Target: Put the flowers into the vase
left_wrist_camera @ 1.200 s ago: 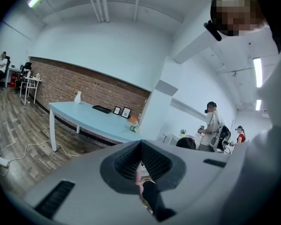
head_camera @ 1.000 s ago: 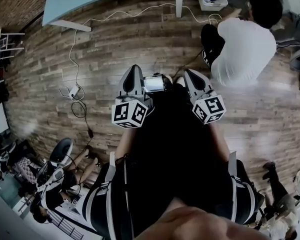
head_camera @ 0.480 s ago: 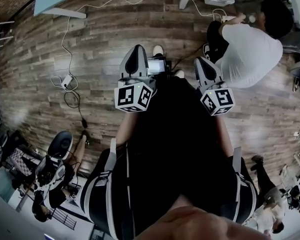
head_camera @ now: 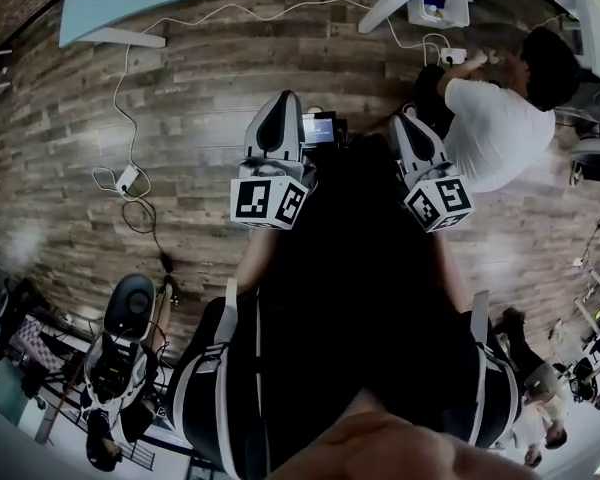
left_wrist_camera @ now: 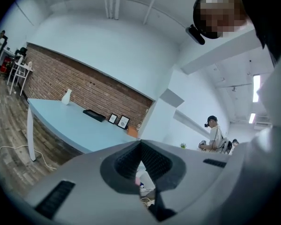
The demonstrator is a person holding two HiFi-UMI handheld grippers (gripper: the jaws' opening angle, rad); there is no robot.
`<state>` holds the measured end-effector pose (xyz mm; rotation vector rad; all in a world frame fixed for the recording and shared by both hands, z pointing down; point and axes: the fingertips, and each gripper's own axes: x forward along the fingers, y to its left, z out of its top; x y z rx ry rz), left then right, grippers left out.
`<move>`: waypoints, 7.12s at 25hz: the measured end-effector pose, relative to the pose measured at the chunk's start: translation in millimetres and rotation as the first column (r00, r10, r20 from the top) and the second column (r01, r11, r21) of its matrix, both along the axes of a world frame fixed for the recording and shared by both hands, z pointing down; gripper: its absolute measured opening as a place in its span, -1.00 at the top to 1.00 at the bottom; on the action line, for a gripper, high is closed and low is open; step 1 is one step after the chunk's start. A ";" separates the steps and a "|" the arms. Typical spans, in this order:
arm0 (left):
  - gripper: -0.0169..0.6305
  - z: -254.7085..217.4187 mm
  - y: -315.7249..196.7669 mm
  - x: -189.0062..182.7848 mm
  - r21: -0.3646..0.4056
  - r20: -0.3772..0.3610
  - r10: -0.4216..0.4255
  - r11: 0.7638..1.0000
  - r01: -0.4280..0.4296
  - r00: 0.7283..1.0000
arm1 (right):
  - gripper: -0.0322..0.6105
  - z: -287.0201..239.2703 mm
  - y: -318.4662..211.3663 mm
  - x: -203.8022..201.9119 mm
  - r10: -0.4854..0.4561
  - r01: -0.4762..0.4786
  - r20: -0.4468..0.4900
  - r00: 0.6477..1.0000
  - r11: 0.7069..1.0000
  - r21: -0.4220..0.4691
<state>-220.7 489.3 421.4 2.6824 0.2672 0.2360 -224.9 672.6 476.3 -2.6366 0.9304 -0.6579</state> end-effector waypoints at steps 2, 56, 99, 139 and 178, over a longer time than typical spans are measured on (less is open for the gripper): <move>0.81 2.0 0.1 8.4 -0.038 0.004 0.017 0.999 -0.017 1.000 | 0.84 2.6 -6.0 7.0 0.002 -0.002 0.015 1.000 1.000 -0.001; 0.81 4.9 -32.7 392.5 0.028 0.108 -0.009 1.000 0.006 0.994 | 0.84 -21.0 -46.9 386.7 -0.043 0.040 -0.057 0.997 0.998 -0.040; -0.68 280.8 197.1 606.0 0.346 0.787 0.309 0.496 -0.796 0.535 | 0.84 48.7 177.2 444.9 0.392 -0.392 0.128 0.911 0.919 -0.028; 0.32 -25.7 -162.0 290.3 0.454 -0.010 -0.647 0.676 0.580 0.762 | 0.84 -4.3 -90.3 422.8 -0.487 0.487 -0.016 0.873 0.873 -0.015; 0.32 -40.1 -587.5 167.9 0.281 0.042 -0.890 0.447 0.849 0.454 | 0.84 -13.7 -690.7 328.1 -0.860 0.855 -0.015 0.511 0.506 0.114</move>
